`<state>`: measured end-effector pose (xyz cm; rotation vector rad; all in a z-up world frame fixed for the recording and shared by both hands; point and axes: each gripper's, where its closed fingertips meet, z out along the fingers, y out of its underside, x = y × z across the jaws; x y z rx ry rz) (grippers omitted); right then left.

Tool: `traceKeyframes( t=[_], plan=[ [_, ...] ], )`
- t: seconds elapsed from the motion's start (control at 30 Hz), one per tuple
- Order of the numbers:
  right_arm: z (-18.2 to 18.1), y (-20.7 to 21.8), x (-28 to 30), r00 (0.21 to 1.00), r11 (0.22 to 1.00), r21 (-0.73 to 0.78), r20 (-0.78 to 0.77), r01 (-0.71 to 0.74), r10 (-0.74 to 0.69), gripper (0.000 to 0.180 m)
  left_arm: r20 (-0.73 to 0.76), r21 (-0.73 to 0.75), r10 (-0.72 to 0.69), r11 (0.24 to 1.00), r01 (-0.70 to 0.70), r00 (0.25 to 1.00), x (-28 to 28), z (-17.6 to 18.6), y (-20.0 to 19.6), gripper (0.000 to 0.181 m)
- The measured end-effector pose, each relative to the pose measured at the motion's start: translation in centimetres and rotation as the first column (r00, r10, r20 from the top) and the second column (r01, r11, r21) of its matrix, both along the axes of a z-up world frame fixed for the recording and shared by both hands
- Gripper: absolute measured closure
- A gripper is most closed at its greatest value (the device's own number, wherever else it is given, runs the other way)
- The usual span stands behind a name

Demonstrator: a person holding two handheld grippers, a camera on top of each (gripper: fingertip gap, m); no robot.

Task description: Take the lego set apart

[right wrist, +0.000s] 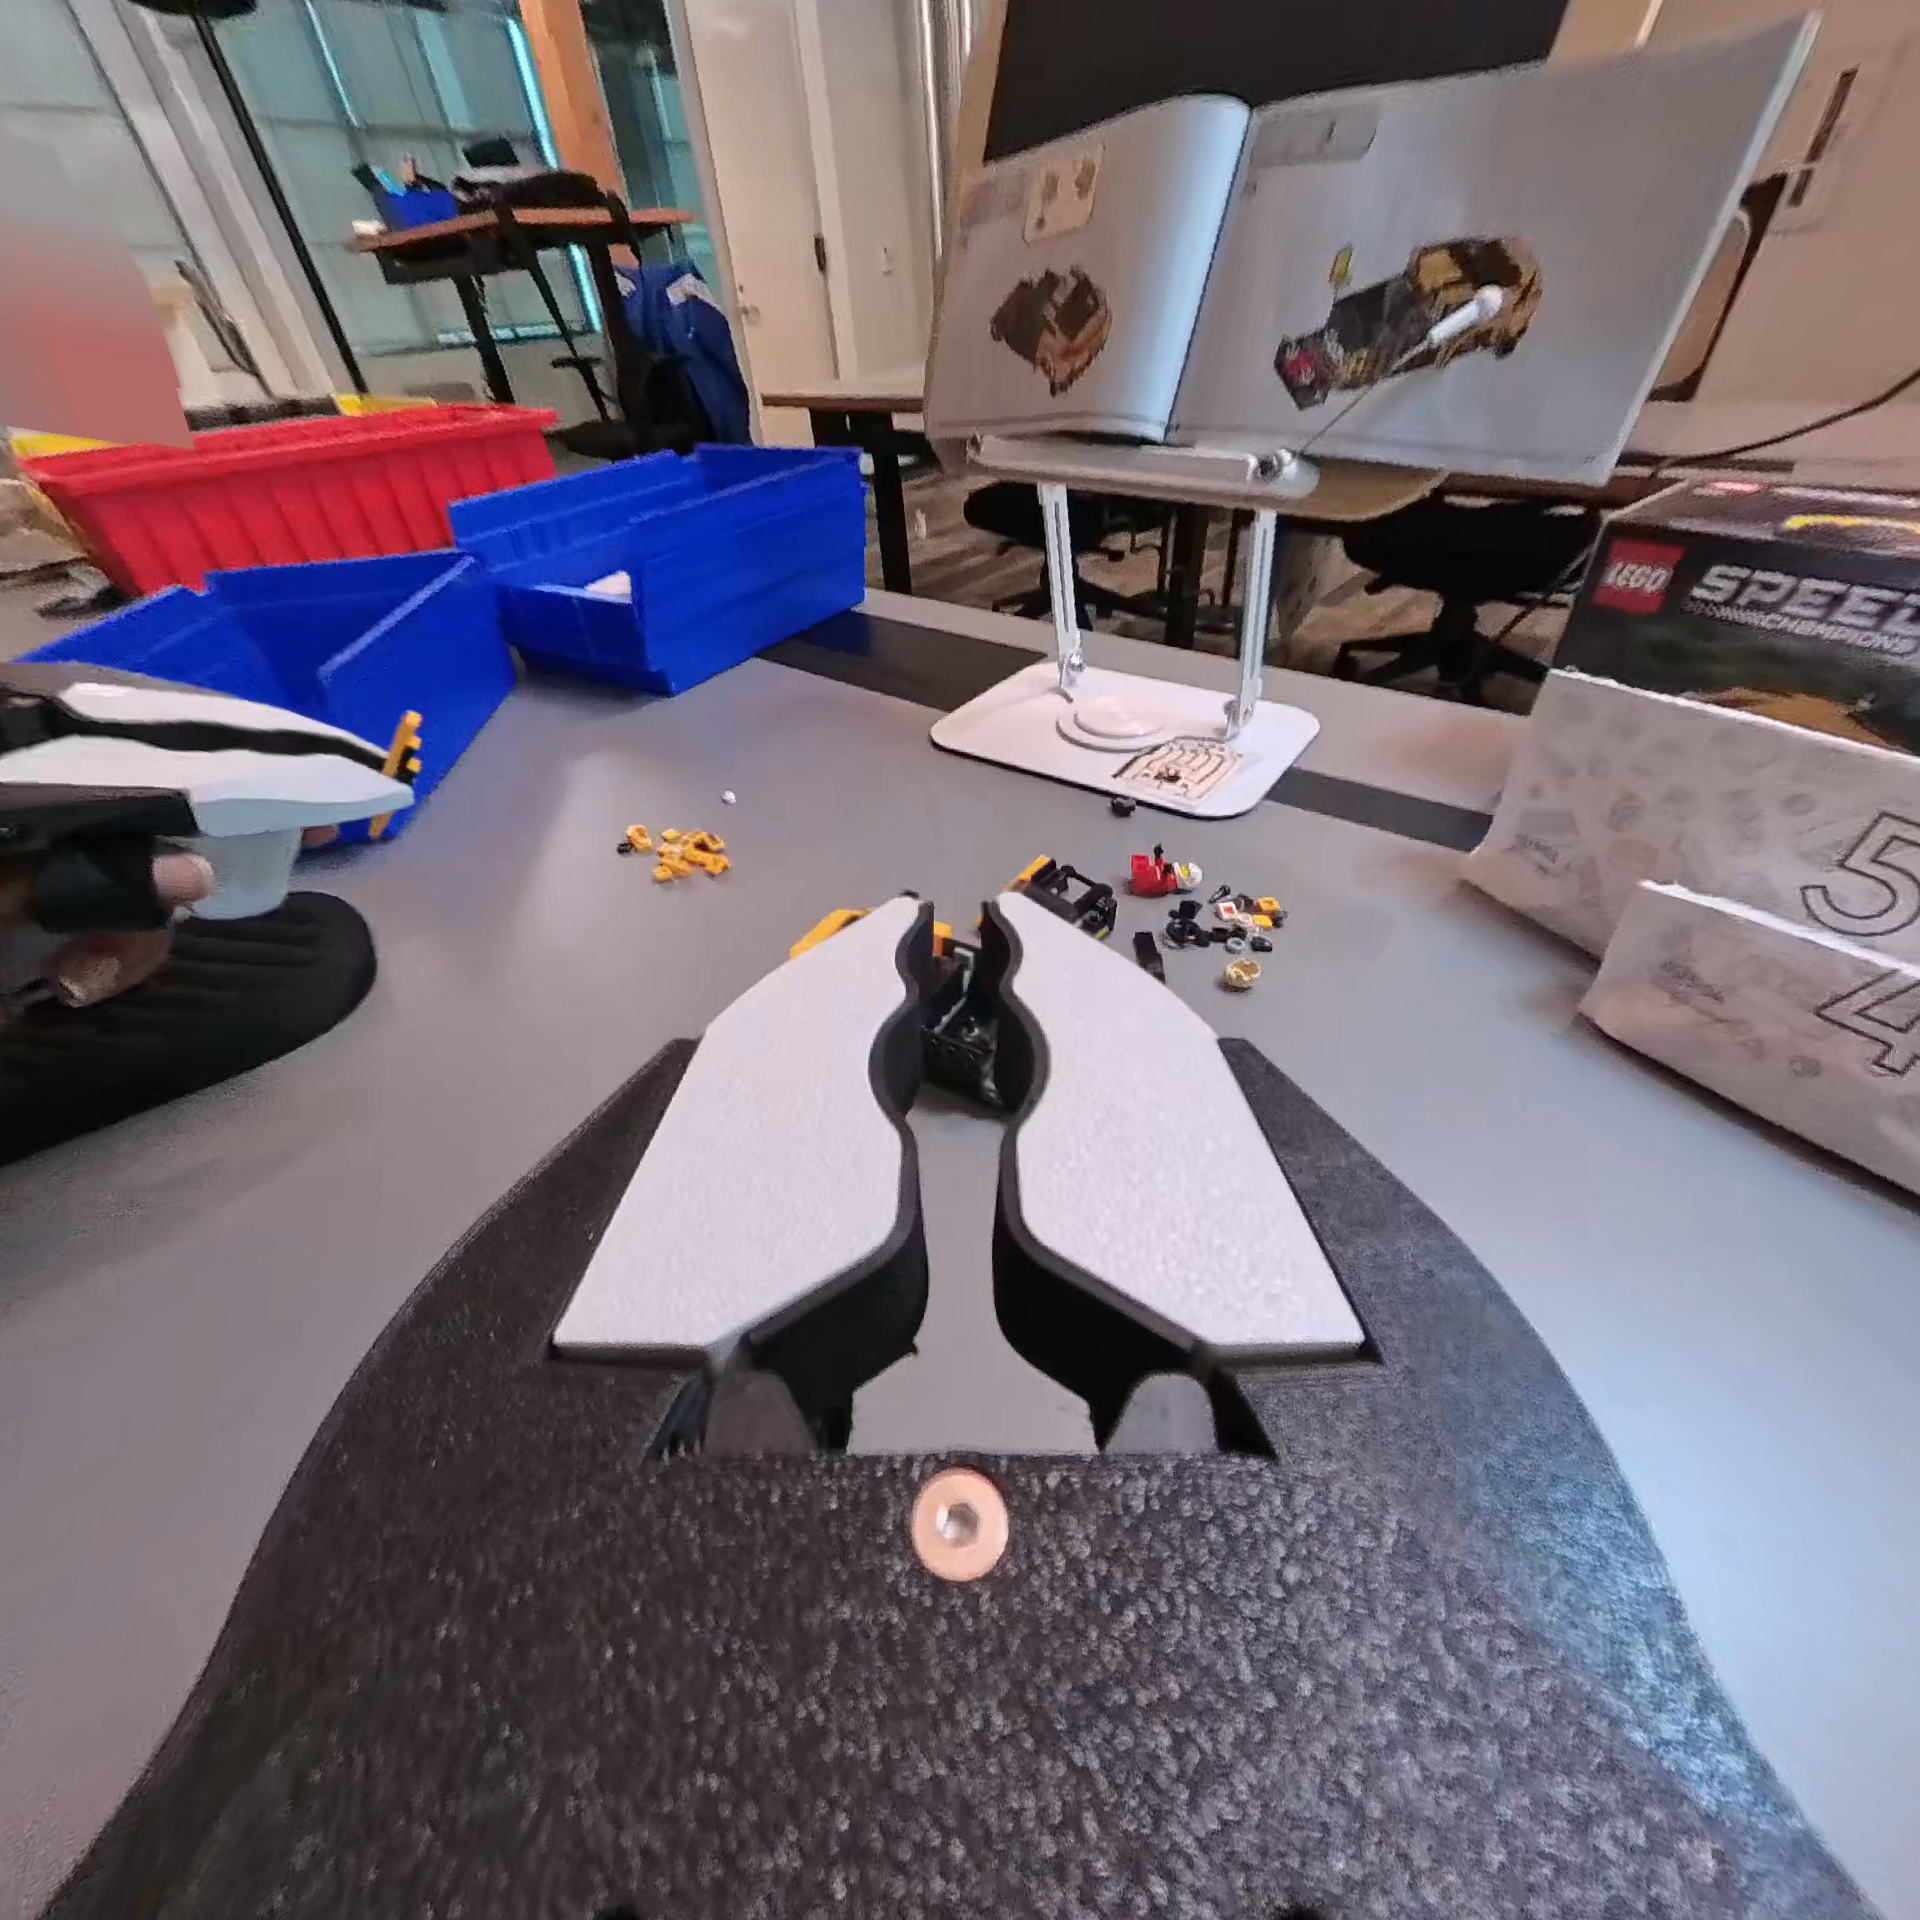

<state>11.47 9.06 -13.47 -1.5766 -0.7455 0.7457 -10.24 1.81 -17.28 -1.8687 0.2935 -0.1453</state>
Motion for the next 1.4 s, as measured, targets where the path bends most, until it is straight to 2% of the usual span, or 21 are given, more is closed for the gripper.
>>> traceKeyframes(
  t=[0.23,0.4,0.47,0.63,0.8,0.87,1.0,1.1,1.23,1.33,1.4],
  plan=[
    [-2.3,2.2,-0.4,0.978,0.987,-0.004,0.143,0.158,-0.155,0.172,-0.011,-0.103,-0.154,0.983,0.152,0.988,-4.3,-1.1,2.2,0.173],
    [-0.8,1.2,-0.8,0.976,0.979,0.034,0.087,0.199,-0.202,0.172,0.044,-0.139,-0.123,0.982,0.128,0.991,-6.2,-2.0,3.8,0.173],
    [-0.1,0.6,-1.4,0.986,0.988,0.045,0.069,0.150,-0.153,0.172,0.037,-0.130,-0.081,0.988,0.085,0.996,-6.3,-2.4,3.9,0.173],
    [2.6,-0.7,-2.9,0.997,0.992,0.122,0.075,-0.041,0.032,0.172,-0.087,-0.136,-0.029,0.991,0.017,0.996,-5.4,-3.8,3.5,0.173],
    [4.6,-1.5,-5.4,0.986,0.981,0.097,0.027,-0.165,0.163,0.170,-0.200,-0.206,0.001,0.978,-0.043,0.980,-6.4,-5.3,4.3,0.173],
    [4.6,-1.4,-6.5,0.984,0.978,0.107,0.019,-0.177,0.176,0.170,-0.244,-0.202,-0.018,0.979,-0.033,0.970,-6.6,-5.5,4.9,0.173],
    [2.6,-0.2,-8.9,0.984,0.981,0.082,0.011,-0.177,0.176,0.170,-0.336,-0.103,-0.144,0.988,0.116,0.931,-6.1,-4.9,6.8,0.173],
    [1.0,1.2,-10.8,0.982,0.977,0.102,0.007,-0.186,0.186,0.170,-0.166,-0.129,-0.261,0.962,0.241,0.951,-4.9,-5.4,7.6,0.173],
    [-1.6,3.5,-11.6,0.988,0.965,0.211,0.060,-0.154,0.144,0.170,-0.004,-0.037,-0.296,0.955,0.295,0.955,-3.8,-4.3,7.1,0.173],
    [-4.4,4.3,-11.3,0.981,0.961,0.229,0.152,-0.157,0.124,0.171,0.211,0.004,-0.336,0.939,0.343,0.918,-2.8,-3.5,6.3,0.173],
    [-4.4,3.7,-11.8,0.974,0.952,0.228,0.146,-0.202,0.172,0.170,0.317,0.026,-0.374,0.922,0.386,0.872,-2.4,-3.1,6.1,0.173]
  ],
)
